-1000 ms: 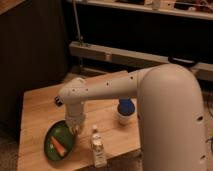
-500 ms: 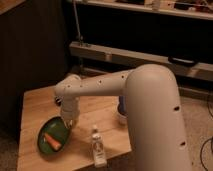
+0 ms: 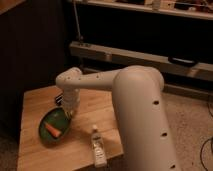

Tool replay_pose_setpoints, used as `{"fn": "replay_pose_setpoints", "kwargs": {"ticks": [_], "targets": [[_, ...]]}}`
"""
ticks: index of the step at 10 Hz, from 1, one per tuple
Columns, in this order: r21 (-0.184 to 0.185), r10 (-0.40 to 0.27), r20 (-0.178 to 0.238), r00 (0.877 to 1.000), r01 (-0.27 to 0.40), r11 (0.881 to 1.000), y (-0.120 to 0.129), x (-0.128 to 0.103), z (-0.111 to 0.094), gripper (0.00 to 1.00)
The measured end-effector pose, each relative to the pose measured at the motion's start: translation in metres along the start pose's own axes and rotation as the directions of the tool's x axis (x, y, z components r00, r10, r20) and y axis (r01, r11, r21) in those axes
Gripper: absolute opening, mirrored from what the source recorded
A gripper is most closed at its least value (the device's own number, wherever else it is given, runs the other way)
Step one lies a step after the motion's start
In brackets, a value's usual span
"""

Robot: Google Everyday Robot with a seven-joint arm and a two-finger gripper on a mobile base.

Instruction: Drag the ceramic bowl in a circle

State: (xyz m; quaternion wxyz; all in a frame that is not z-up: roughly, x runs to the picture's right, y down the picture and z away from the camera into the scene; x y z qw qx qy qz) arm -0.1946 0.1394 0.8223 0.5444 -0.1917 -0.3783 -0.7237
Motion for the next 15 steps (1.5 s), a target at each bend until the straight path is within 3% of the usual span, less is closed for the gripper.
{"fn": "replay_pose_setpoints", "kwargs": {"ticks": [3, 6, 9, 12, 15], "targets": [[-0.053, 0.082, -0.007, 0.997, -0.082, 0.995, 0.033, 0.002, -0.004, 0.0], [-0.095, 0.161, -0.029, 0.987, -0.163, 0.982, 0.076, -0.027, -0.018, 0.0], [-0.14, 0.207, -0.047, 0.977, -0.211, 0.967, 0.108, -0.073, -0.048, 0.0], [-0.164, 0.164, -0.029, 0.986, -0.167, 0.972, 0.086, -0.114, -0.067, 0.0], [-0.137, 0.125, 0.024, 0.992, -0.121, 0.983, 0.061, -0.146, -0.051, 0.0]]}}
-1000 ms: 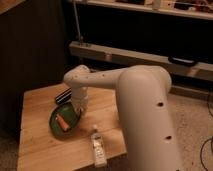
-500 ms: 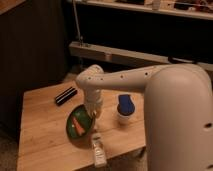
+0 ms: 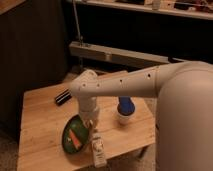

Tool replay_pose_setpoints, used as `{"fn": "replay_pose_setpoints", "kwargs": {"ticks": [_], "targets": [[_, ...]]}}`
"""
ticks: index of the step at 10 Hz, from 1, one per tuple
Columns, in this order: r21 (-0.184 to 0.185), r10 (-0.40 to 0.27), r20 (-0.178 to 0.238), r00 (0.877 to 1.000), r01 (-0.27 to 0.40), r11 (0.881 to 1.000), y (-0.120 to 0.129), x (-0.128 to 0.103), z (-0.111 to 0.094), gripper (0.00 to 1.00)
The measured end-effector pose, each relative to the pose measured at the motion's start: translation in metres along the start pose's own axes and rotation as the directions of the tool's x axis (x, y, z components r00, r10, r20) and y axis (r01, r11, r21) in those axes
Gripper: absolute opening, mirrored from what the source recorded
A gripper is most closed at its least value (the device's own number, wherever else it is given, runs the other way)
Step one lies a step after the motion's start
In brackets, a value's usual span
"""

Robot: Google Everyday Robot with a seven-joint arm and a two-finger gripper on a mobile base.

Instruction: Drag the ceramic bowl in a circle

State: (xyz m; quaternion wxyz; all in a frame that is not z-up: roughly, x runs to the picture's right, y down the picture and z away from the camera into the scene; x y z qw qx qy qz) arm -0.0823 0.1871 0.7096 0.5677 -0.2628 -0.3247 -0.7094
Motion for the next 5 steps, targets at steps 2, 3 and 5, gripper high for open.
{"fn": "replay_pose_setpoints", "kwargs": {"ticks": [2, 3, 5], "targets": [[0.039, -0.04, 0.032, 0.999, 0.038, 0.999, -0.022, -0.012, 0.022, 0.0], [0.064, -0.057, 0.039, 0.998, 0.054, 0.996, -0.032, -0.012, 0.029, 0.0], [0.093, -0.086, 0.047, 0.995, 0.082, 0.992, -0.047, -0.002, 0.038, 0.0]]}}
